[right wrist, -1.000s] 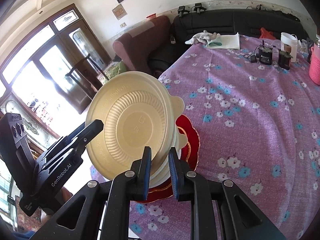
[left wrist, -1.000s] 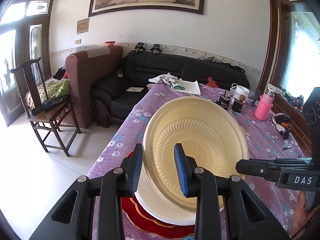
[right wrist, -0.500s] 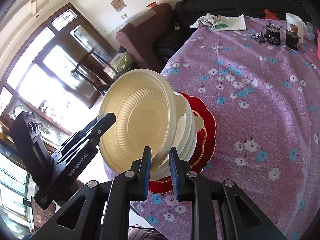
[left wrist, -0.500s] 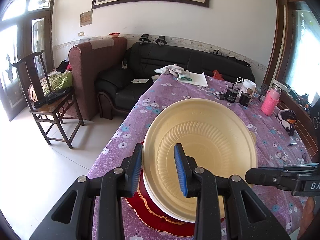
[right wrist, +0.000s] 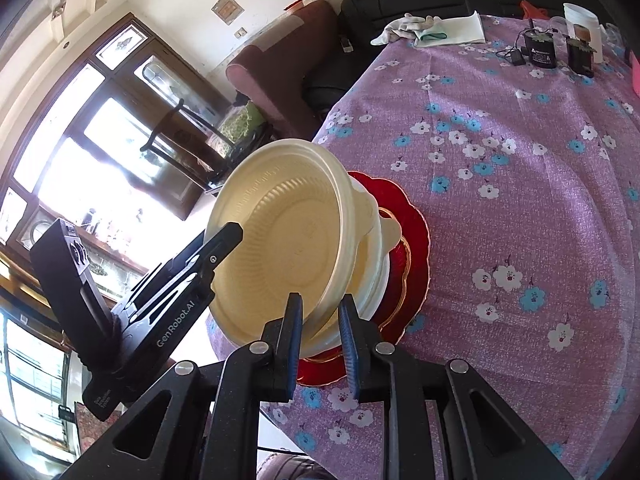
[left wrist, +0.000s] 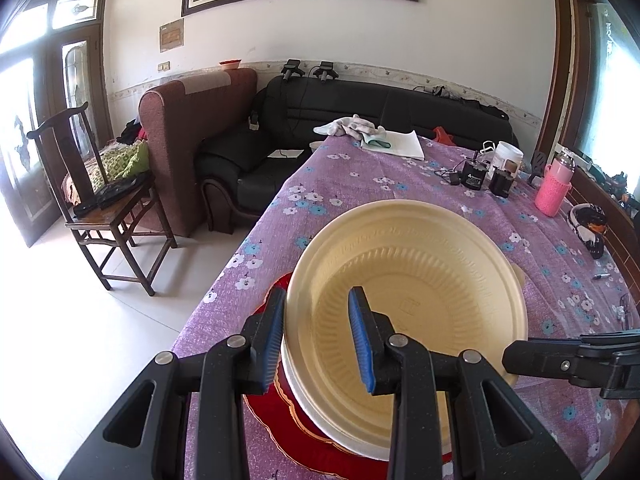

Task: Organize plates and bowls
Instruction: 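Lower the beige bowl into the top white bowl with the left tool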

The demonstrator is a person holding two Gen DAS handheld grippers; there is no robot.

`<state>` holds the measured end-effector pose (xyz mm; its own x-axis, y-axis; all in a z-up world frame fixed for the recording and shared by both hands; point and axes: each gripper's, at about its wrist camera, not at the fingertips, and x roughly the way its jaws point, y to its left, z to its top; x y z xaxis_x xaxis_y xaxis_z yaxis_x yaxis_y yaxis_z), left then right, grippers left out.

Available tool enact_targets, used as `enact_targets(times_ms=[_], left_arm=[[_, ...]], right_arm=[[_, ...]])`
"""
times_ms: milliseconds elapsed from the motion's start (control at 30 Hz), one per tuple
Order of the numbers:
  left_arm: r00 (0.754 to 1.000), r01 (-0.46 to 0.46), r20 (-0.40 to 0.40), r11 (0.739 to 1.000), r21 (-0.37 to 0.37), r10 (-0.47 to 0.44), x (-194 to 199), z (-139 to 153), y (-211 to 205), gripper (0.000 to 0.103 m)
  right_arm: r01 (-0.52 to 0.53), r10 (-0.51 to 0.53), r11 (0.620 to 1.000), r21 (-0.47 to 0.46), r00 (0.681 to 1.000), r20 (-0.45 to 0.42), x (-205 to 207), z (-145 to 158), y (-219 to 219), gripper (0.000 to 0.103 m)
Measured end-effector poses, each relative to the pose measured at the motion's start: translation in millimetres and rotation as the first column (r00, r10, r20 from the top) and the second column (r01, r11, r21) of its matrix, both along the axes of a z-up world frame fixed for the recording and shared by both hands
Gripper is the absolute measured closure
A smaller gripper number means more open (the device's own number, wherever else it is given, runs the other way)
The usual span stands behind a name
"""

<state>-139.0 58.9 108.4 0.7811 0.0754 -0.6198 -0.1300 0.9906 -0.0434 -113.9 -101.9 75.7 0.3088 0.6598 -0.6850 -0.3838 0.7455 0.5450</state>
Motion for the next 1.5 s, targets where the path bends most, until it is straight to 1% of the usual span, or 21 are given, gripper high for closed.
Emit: enact_targets(times_ms=[233, 1500], left_arm=[[1.000, -0.002, 0.004, 1.000, 0.018, 0.002, -0.8, -1.2, -1.8, 0.073], [1.000, -0.004, 0.005, 1.000, 0.017, 0.004, -1.1, -2.0, 0.5, 0.071]], right_arm=[[0.005, -0.005, 1.000, 0.000, 1.000, -0.001, 0.6, 0.2, -1.5, 0.081], [0.014, -0.013, 1.000, -0.016, 1.000, 0.025, 0.9, 3.4, -0.7, 0.081]])
